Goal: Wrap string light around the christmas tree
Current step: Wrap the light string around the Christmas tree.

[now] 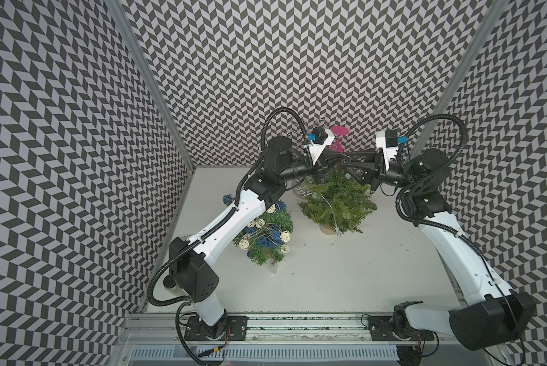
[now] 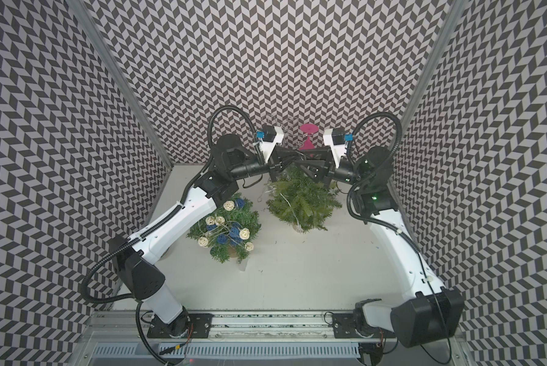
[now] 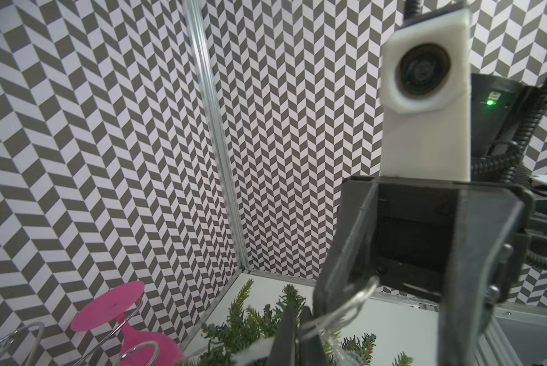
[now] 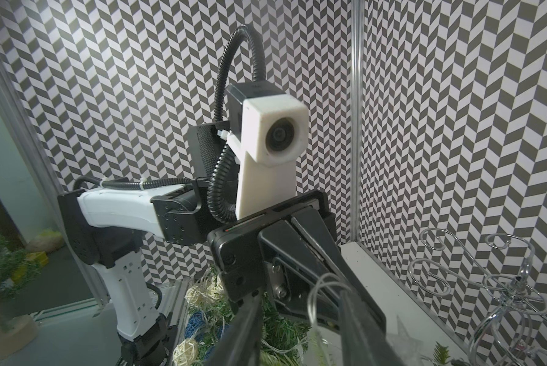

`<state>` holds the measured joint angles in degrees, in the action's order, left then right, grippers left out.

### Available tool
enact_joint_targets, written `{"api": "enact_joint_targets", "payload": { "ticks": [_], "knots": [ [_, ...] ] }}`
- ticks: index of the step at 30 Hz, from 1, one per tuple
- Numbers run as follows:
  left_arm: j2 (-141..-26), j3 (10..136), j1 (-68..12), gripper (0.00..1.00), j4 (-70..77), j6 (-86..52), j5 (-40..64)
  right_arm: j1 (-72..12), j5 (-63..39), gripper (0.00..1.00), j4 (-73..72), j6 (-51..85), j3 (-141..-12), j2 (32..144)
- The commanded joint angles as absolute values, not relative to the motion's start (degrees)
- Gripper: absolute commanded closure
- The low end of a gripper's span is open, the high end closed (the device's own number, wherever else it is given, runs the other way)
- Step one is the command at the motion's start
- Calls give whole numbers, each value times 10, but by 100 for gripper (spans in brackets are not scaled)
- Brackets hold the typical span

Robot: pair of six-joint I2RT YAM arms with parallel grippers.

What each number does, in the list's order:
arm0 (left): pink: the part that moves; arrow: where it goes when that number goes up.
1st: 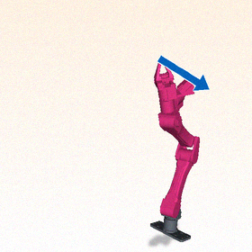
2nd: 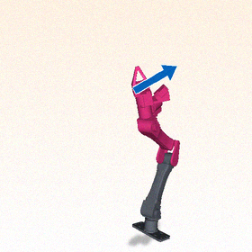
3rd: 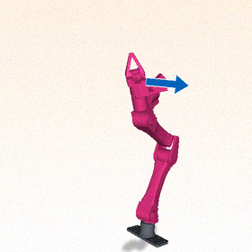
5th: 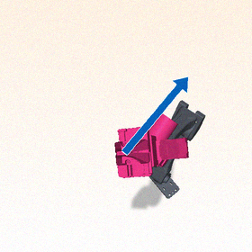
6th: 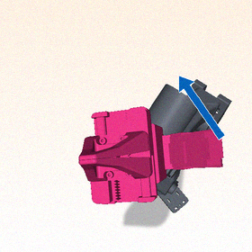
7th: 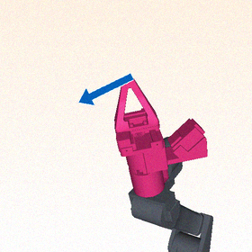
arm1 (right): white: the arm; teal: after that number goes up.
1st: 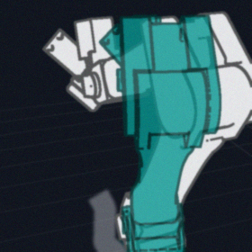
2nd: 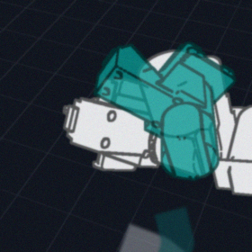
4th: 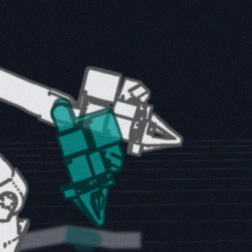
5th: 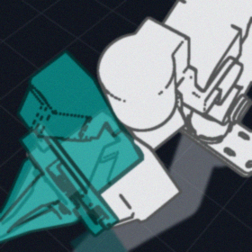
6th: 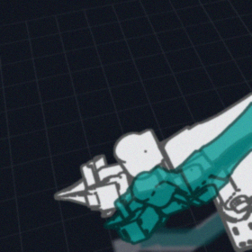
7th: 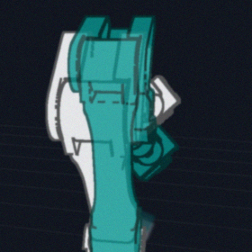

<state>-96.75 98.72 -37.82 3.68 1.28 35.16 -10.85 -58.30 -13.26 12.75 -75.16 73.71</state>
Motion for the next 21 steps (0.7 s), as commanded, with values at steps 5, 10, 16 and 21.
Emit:
{"api": "enact_joint_targets", "payload": {
  "ticks": [5,10,16,21],
  "knots": [
    [-952,981,-372,100,90,-48,313,-111,-345,14,-74,111,-702,627],
    [-946,970,-368,100,118,-67,325,-111,-214,16,24,96,-687,566],
    [-948,980,-368,100,116,-75,334,-112,-142,26,109,-37,-655,543],
    [-957,992,-368,100,110,-81,342,-112,-151,31,102,-65,-662,582]
  ]
}}
